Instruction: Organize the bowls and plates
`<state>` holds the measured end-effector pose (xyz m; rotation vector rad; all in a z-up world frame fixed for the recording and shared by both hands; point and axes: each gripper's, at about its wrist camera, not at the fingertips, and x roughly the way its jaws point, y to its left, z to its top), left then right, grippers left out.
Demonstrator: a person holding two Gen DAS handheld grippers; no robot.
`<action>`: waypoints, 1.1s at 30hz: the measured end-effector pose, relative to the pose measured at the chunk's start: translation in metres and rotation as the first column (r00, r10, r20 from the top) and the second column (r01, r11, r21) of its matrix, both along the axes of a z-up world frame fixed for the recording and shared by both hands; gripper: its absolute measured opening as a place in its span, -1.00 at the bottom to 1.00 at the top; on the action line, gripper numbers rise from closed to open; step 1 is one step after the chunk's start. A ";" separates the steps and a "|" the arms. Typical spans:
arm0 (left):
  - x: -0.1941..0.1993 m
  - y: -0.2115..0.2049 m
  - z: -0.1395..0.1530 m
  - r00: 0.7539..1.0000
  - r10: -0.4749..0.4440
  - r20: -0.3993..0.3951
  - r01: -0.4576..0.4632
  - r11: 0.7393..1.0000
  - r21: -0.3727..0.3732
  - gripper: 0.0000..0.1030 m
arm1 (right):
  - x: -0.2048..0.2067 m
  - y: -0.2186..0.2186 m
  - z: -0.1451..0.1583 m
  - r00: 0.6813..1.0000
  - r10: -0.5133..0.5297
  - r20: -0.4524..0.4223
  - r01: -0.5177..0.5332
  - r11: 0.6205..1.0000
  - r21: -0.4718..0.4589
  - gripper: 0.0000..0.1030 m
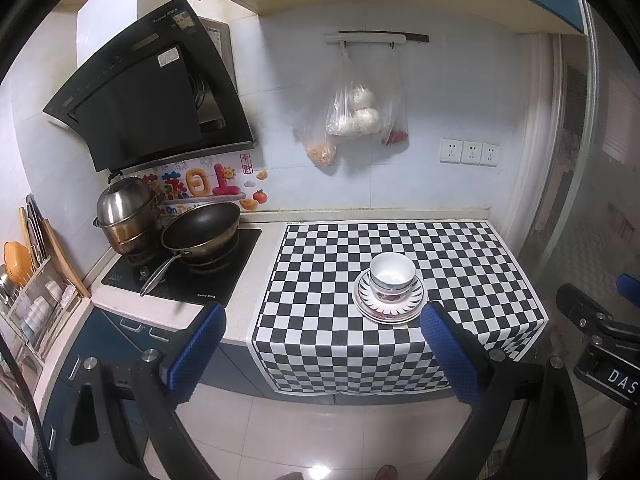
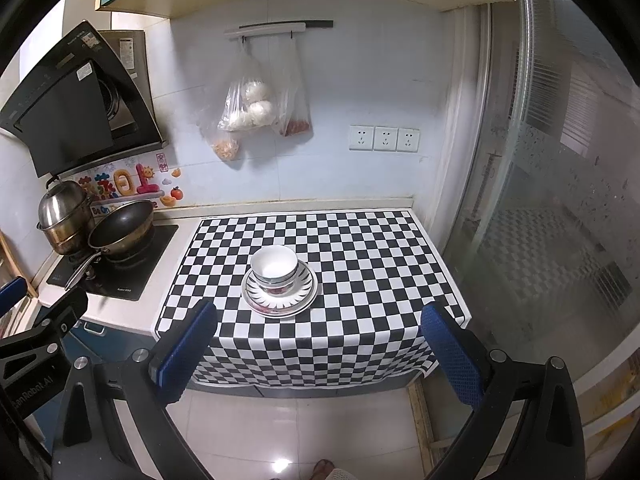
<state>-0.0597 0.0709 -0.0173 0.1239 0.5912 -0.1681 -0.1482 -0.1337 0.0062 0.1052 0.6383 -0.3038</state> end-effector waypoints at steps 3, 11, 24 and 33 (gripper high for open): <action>0.000 0.000 -0.001 1.000 -0.002 0.000 0.002 1.000 -0.001 0.94 | 0.000 0.001 0.000 1.000 -0.001 -0.001 0.001 1.000 -0.002 1.00; 0.001 0.002 0.000 1.000 -0.004 0.001 0.004 1.000 -0.001 0.94 | 0.000 0.000 0.000 1.000 -0.005 0.002 0.005 1.000 -0.002 1.00; -0.001 0.000 0.002 1.000 -0.001 0.008 0.001 1.000 0.006 0.94 | 0.000 -0.002 0.001 1.000 -0.007 0.009 0.007 1.000 -0.003 1.00; 0.001 -0.002 0.005 1.000 -0.002 0.013 0.001 1.000 0.008 0.94 | 0.000 -0.006 0.001 1.000 -0.005 0.010 0.005 1.000 -0.001 1.00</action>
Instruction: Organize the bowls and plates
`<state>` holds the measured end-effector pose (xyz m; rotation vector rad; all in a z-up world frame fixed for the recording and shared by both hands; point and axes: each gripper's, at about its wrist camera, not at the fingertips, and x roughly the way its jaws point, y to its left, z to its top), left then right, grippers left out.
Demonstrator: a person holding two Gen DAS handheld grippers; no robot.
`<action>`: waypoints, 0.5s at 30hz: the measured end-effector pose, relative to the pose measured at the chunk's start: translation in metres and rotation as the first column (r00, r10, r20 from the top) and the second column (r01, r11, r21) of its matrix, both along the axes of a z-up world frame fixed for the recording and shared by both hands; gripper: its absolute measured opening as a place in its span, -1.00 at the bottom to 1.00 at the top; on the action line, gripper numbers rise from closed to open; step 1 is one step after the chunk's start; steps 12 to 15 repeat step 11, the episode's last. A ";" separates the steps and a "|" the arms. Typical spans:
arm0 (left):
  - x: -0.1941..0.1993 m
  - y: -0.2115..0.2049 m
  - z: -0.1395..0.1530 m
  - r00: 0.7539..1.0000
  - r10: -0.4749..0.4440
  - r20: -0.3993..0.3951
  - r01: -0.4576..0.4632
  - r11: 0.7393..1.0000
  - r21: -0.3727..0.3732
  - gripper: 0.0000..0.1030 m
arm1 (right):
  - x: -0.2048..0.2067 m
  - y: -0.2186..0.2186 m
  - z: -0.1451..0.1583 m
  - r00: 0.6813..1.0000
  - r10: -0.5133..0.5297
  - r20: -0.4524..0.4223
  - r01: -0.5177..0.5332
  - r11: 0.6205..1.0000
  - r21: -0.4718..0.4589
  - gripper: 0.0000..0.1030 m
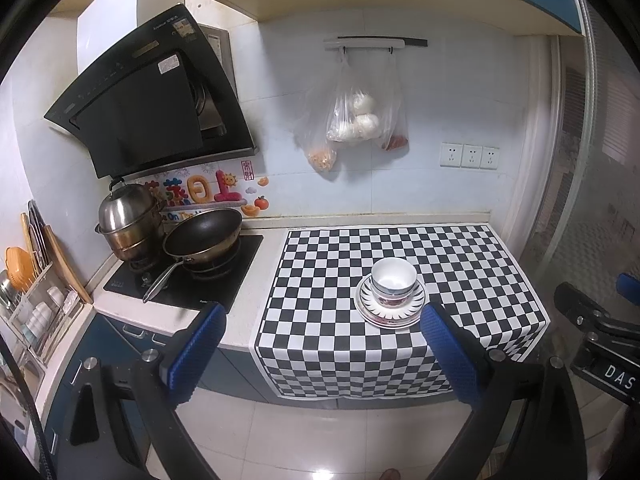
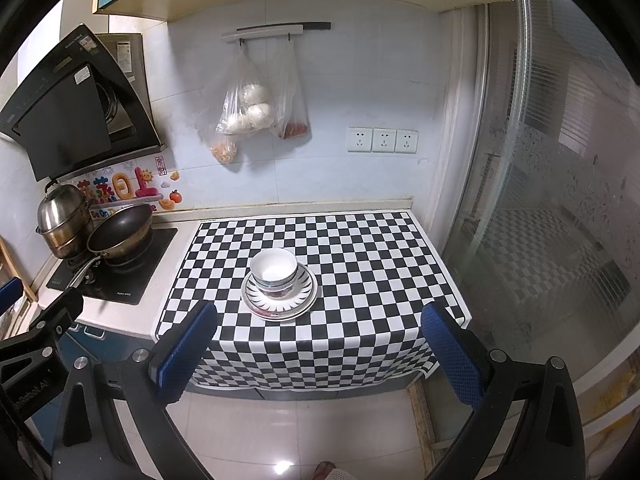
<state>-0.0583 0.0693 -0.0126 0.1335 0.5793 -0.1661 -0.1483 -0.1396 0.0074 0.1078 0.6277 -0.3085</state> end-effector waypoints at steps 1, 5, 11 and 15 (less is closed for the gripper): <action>0.000 0.000 0.000 1.000 0.000 0.000 0.000 1.000 -0.002 0.94 | 0.000 -0.001 0.000 1.000 0.003 0.000 -0.003 1.000 -0.003 1.00; 0.002 -0.002 0.003 1.000 -0.007 -0.004 0.007 1.000 0.000 0.94 | 0.001 -0.001 0.000 1.000 -0.002 0.000 0.002 1.000 -0.001 1.00; 0.005 -0.001 0.006 1.000 -0.016 0.001 0.016 1.000 -0.004 0.94 | 0.001 0.005 -0.001 1.000 -0.011 -0.002 0.011 1.000 -0.001 1.00; 0.005 -0.001 0.006 1.000 -0.016 0.001 0.016 1.000 -0.004 0.94 | 0.001 0.005 -0.001 1.000 -0.011 -0.002 0.011 1.000 -0.001 1.00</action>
